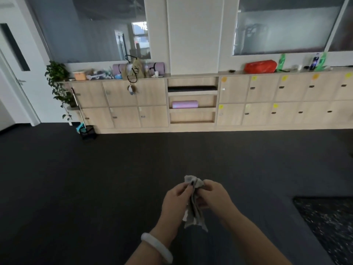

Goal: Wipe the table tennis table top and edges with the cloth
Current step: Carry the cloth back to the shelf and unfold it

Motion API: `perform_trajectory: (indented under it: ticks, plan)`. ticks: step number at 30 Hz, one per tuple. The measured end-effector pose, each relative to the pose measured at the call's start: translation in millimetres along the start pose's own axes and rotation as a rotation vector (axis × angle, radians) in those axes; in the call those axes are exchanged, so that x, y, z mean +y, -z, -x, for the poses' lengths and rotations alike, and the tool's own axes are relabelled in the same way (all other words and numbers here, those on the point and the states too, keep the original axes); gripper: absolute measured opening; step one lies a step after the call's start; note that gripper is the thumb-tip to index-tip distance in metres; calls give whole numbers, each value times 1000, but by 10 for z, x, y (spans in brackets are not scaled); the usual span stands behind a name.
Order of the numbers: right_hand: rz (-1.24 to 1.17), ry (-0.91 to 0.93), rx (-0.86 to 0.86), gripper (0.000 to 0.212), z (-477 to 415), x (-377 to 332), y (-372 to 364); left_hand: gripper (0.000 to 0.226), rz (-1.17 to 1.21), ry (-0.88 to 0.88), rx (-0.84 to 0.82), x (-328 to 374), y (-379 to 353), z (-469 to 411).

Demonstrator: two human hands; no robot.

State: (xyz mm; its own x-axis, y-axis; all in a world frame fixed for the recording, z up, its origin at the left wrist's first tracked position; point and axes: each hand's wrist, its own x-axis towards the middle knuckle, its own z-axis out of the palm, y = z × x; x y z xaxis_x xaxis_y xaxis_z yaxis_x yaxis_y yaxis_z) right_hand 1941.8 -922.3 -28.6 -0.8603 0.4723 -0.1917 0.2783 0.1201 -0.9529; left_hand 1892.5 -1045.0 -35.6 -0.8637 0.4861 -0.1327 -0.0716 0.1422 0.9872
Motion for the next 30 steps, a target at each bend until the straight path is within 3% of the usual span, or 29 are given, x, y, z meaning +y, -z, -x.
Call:
perform_trajectory:
  ticks: [3,8,11,14,16,18,20,23,26,30]
  plan:
    - [113,81,-24,18,-795,-207,178,20,-222,-164,104,224,-5,-765]
    - [425,81,370,23,-2257,-378,851,40,-325,-193,459,405,529,-2150]
    - [336,85,415,27,-3113,-532,1142,54,-155,-288,292,578,714,-3052]
    - [160,184,430,24,-3889,-892,1194,40,-74,-345,134,847,753,-3968]
    - [170,237,389,18,-4421,-1134,1182,29,-124,-344,74,981,787,-4582]
    - [354,199,271,18,-4925,-1206,1135,24,-266,-288,83,998,829,-5158]
    - [416,155,260,25,-5431,-1194,1157,20,-434,-258,113,1023,881,-5763]
    - [313,149,423,30,-6136,-1186,1340,19,-446,-260,136,1082,913,-6584]
    - [312,77,391,30,-6762,-1123,1521,25,-444,-225,128,1131,892,-7289]
    - [106,46,479,18,-7778,-1019,1784,21,-365,-178,99,1267,699,-8347]
